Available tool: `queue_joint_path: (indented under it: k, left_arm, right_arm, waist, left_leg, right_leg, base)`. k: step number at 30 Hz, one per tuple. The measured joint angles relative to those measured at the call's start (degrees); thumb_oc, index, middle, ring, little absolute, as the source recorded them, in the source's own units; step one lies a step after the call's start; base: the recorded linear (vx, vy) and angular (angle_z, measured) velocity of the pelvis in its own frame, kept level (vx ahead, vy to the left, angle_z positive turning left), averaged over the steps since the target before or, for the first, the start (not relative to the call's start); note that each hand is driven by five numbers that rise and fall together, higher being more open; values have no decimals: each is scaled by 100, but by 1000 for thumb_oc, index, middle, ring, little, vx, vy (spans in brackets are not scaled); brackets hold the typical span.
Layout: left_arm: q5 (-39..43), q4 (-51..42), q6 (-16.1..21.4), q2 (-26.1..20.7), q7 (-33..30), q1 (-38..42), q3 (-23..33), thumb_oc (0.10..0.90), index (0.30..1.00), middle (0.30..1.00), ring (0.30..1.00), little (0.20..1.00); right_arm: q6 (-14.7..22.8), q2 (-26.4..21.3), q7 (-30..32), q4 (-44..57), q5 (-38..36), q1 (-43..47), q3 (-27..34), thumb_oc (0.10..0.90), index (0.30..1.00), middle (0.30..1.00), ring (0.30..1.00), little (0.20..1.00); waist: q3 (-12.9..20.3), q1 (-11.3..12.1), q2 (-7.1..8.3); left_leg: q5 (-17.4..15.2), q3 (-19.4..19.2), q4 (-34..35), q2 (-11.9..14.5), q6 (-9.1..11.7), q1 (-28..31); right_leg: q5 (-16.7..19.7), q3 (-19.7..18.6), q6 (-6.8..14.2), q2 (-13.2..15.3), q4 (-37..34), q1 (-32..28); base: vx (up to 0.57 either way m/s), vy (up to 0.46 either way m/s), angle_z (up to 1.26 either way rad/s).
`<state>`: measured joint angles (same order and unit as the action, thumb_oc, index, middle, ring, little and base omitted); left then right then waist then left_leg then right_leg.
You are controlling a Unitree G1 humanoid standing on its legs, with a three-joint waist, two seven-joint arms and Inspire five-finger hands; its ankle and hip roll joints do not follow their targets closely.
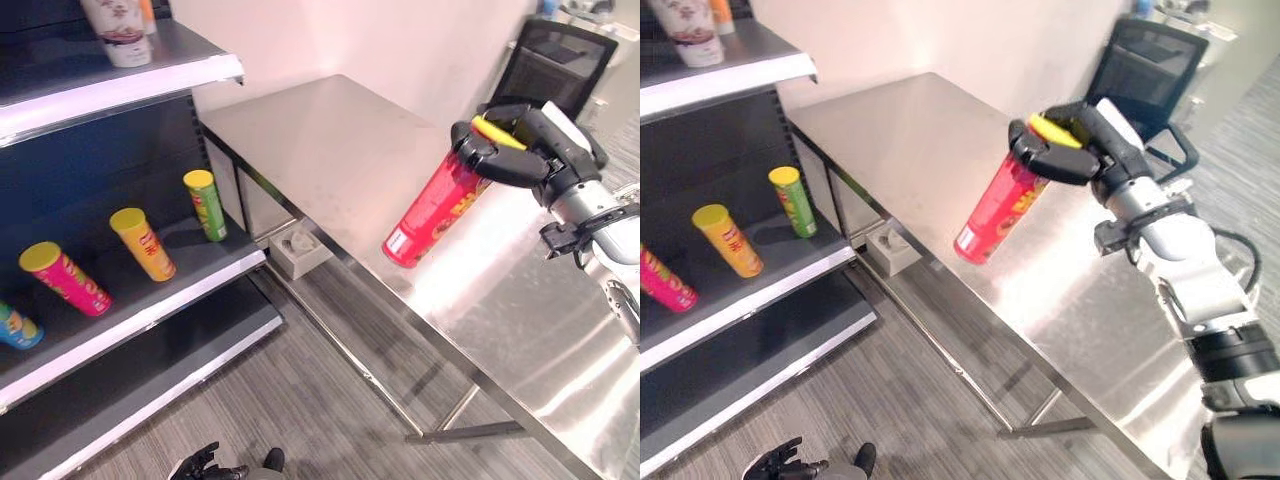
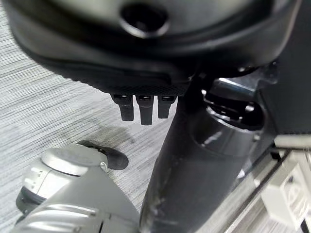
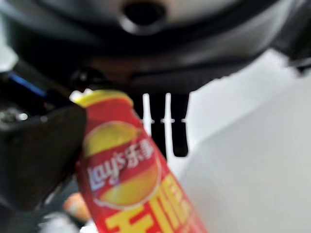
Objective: Put the goods on the table back onto the shelves and tidy them up.
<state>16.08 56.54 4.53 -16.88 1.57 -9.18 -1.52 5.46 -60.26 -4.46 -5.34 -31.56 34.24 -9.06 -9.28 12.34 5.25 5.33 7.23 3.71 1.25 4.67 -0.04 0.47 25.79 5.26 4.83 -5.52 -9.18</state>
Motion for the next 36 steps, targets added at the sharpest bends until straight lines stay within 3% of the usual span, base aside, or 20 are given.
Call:
queue_joint_path:
  k: [3,5,7,8,9,11,14,15,19,22,23,24,26,27,28,29,30,33,34,36]
  left_arm:
    - [22,-38,7,49,7,171,2,800,900,900,900,900]
    - [21,-31,-2,113,2,263,24,800,900,900,900,900]
    - [18,-27,-61,75,-1,131,95,800,900,900,900,900]
    - [18,-16,-104,42,-1,62,179,800,900,900,900,900]
    - [49,35,-113,-4,-12,-82,373,800,900,900,900,900]
    - [60,119,-113,-23,-18,-203,397,800,900,900,900,900]
    - [58,22,-118,-125,-21,39,277,800,900,900,900,900]
    - [26,-185,-94,-116,21,93,154,800,900,900,900,900]
    - [-127,-570,-59,-144,40,329,-150,800,900,900,900,900]
    - [-292,-603,42,-225,51,370,-201,800,900,900,900,900]
    - [-294,-541,32,-256,45,400,-166,800,900,900,900,900]
    - [-294,-488,33,-259,33,429,-100,800,900,900,900,900]
    - [-314,-383,26,-376,8,426,164,800,900,900,900,900]
    - [-318,-353,22,-399,-8,405,229,800,900,900,900,900]
    - [-318,-254,34,-474,-3,342,258,800,900,900,900,900]
    - [-316,-258,15,-372,-10,247,286,800,900,900,900,900]
    - [-314,-280,25,-242,-10,131,312,800,900,900,900,900]
    - [-313,-212,-15,134,48,-267,329,800,900,900,900,900]
    - [-298,-215,-21,160,37,-373,331,800,900,900,900,900]
    - [-267,-140,-98,200,58,-343,376,800,900,900,900,900]
  right_arm:
    - [168,24,113,497,25,10,394,400,300,300,300,300]
    - [277,16,110,1006,90,-33,596,400,300,300,300,300]
    - [388,86,85,1397,210,-107,586,400,300,300,300,300]
    - [413,206,74,1534,266,-168,586,400,300,300,300,300]
    - [454,322,68,1755,375,-300,587,400,300,300,300,300]
    - [502,317,31,1737,425,-354,626,400,300,300,300,300]
    - [509,443,-47,1765,436,-604,954,400,300,300,300,300]
    - [504,474,-36,1751,441,-637,1012,400,300,300,300,300]
    - [467,516,-106,1711,481,-787,953,400,300,300,300,300]
    - [398,696,-166,1749,654,-810,900,400,300,300,300,300]
    - [398,827,-132,1732,665,-808,812,400,300,300,300,300]
    - [388,814,-139,1716,676,-806,722,400,300,300,300,300]
    - [324,783,-254,1706,794,-816,462,400,300,300,300,300]
    - [322,772,-318,1712,799,-823,390,400,300,300,300,300]
    - [346,769,-415,1725,800,-789,344,400,300,300,300,300]
    - [341,760,-417,1755,826,-774,328,400,300,300,300,300]
    - [348,611,-422,1832,851,-774,329,400,300,300,300,300]
    - [354,245,-426,2050,1121,-646,291,400,300,300,300,300]
    - [360,281,-422,2108,1122,-631,263,400,300,300,300,300]
    - [361,162,-449,2221,1140,-612,108,400,300,300,300,300]
  waist:
    - [-203,118,-154]
    - [-321,110,-265]
    - [-396,229,-188]
    - [-426,213,-106]
    - [-517,61,80]
    - [-475,-204,-95]
    - [-389,-497,-79]
    - [-362,-666,-127]
    - [-301,-708,-105]
    - [-193,-697,-103]
    - [-165,-797,-196]
    - [-175,-795,-276]
    - [-186,-750,-336]
    - [-186,-679,-346]
    - [-176,-521,-304]
    - [-157,-420,-286]
    - [-130,-396,-331]
    - [-42,-193,-468]
    - [-13,-159,-421]
    - [-79,-107,-293]
  left_leg:
    - [240,183,-54,10,344,-267]
    - [359,-381,-62,104,548,-463]
    - [-16,-1088,-587,350,102,-508]
    - [-166,-1095,-984,453,180,-472]
    - [-335,-1069,-1377,754,450,-162]
    - [-369,-927,-1135,966,615,279]
    - [-605,-967,-813,733,453,311]
    - [-544,-990,-303,542,218,500]
    - [-438,-992,-125,-103,-114,631]
    - [-375,-1089,-24,-483,-382,636]
    - [-349,-1045,-112,-489,-488,496]
    - [-341,-1022,-92,-421,-499,495]
    - [-306,-1017,-140,-235,-555,447]
    - [-304,-1019,-140,-140,-554,475]
    - [-291,-933,-255,-60,-544,415]
    - [-265,-837,-332,-42,-494,341]
    - [-216,-721,-327,-58,-422,287]
    - [39,-491,-190,62,-102,51]
    - [95,-450,-259,123,-18,-152]
    - [439,-338,-351,68,449,-566]
  right_leg:
    - [-26,439,-91,-53,17,-22]
    - [1,809,-259,-25,12,-16]
    - [-13,817,-394,61,13,12]
    - [18,797,-382,154,44,-9]
    - [70,795,-301,330,46,-191]
    - [50,868,-86,384,150,-385]
    - [189,850,50,645,269,-284]
    - [195,836,125,836,379,-231]
    - [410,858,160,1541,585,-194]
    - [685,849,433,1921,647,-88]
    - [795,489,338,1959,807,95]
    - [754,244,417,1912,990,244]
    - [-20,-365,563,1490,1872,491]
    - [-346,-528,507,1166,2109,571]
    - [-972,-819,417,530,2259,569]
    - [-1145,-1056,27,173,1932,493]
    - [-1012,-977,-310,-13,1378,269]
    - [-433,-688,-420,-395,379,-25]
    - [-336,-648,-509,-473,328,86]
    - [-161,-289,-578,-494,45,107]
  base:
    - [-220,60,84]
    - [-153,83,81]
    - [-104,118,9]
    - [-89,141,-3]
    - [-113,279,15]
    - [-149,372,41]
    - [-136,376,52]
    - [-127,470,32]
    - [-147,355,12]
    - [-358,339,-2]
    - [-245,205,13]
    - [-231,171,10]
    - [-198,116,4]
    - [-250,68,13]
    - [-275,16,15]
    - [-304,-57,39]
    - [-182,-56,54]
    - [-265,-54,47]
    - [-288,84,34]
    - [-274,131,79]
